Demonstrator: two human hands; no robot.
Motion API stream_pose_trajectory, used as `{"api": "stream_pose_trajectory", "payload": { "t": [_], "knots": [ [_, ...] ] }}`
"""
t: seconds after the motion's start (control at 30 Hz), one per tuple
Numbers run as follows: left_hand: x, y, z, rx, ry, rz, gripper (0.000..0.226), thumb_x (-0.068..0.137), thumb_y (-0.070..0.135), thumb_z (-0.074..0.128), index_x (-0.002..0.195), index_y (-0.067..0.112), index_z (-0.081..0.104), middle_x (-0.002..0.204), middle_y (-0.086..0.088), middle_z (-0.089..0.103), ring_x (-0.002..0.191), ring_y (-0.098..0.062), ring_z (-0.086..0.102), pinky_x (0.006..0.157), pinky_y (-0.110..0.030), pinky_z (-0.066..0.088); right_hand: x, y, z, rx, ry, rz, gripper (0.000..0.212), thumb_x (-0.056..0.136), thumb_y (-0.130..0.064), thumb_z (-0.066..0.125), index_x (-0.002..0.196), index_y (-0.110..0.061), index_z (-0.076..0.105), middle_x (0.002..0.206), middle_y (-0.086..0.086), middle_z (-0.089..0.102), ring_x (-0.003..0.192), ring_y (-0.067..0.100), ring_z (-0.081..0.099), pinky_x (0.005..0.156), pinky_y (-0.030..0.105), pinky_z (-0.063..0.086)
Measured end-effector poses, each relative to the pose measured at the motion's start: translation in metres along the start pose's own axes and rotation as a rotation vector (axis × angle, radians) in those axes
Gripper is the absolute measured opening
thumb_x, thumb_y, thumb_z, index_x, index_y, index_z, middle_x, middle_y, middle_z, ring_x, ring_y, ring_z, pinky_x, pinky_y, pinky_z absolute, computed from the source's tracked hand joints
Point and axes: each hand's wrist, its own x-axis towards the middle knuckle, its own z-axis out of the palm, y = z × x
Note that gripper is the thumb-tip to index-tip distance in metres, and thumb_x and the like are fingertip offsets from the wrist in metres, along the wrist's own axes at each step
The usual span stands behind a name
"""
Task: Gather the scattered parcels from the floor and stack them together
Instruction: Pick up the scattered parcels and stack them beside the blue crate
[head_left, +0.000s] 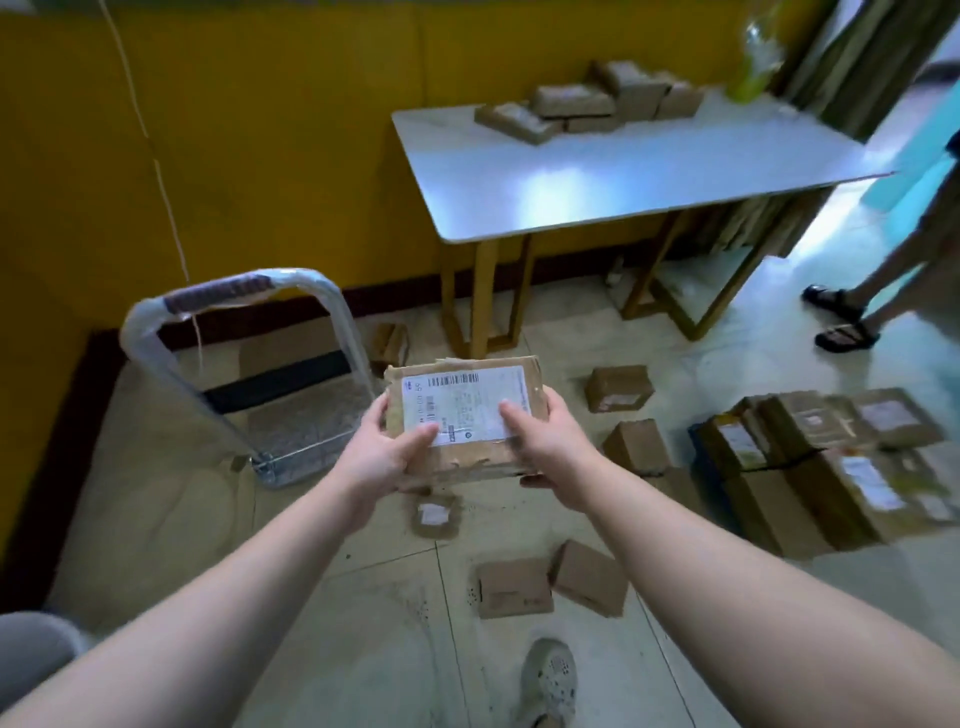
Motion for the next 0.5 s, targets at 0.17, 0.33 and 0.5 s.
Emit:
{"api": "stream_pose_trajectory", "payload": {
  "t": [0.17, 0.33, 0.5],
  "knots": [
    [-0.047, 0.067, 0.035, 0.055, -0.153, 0.118, 0.066, 0.081, 0.028, 0.073, 0.136, 0.036, 0.039, 0.098, 0.009, 0.073, 0.088, -0.016, 0.072, 0.061, -0.029, 0.058, -0.074, -0.04, -0.048, 0.056, 0.099, -0.132, 0.05, 0.086, -0.046, 0.064, 0.129, -0.039, 0.038, 0.104, -0.006, 0.065, 0.082, 0.015, 0.07, 0.054, 0.031, 0.055],
    [-0.088, 0.118, 0.091, 0.104, -0.245, 0.245, 0.06, 0.08, 0.031, 0.074, 0.132, 0.034, 0.044, 0.097, 0.008, 0.073, 0.087, -0.016, 0.072, 0.063, -0.033, 0.058, -0.136, -0.072, -0.105, 0.1, 0.182, -0.271, 0.049, 0.086, -0.045, 0.066, 0.124, -0.036, 0.038, 0.11, 0.003, 0.063, 0.089, 0.023, 0.07, 0.071, 0.047, 0.06],
    [-0.122, 0.15, 0.166, 0.144, -0.333, 0.295, 0.061, 0.078, 0.029, 0.075, 0.131, 0.03, 0.045, 0.102, 0.002, 0.073, 0.086, -0.018, 0.072, 0.066, -0.036, 0.059, -0.188, -0.078, -0.177, 0.104, 0.241, -0.327, 0.045, 0.087, -0.046, 0.064, 0.122, -0.035, 0.038, 0.11, 0.004, 0.062, 0.089, 0.022, 0.068, 0.068, 0.037, 0.059]
  ]
}}
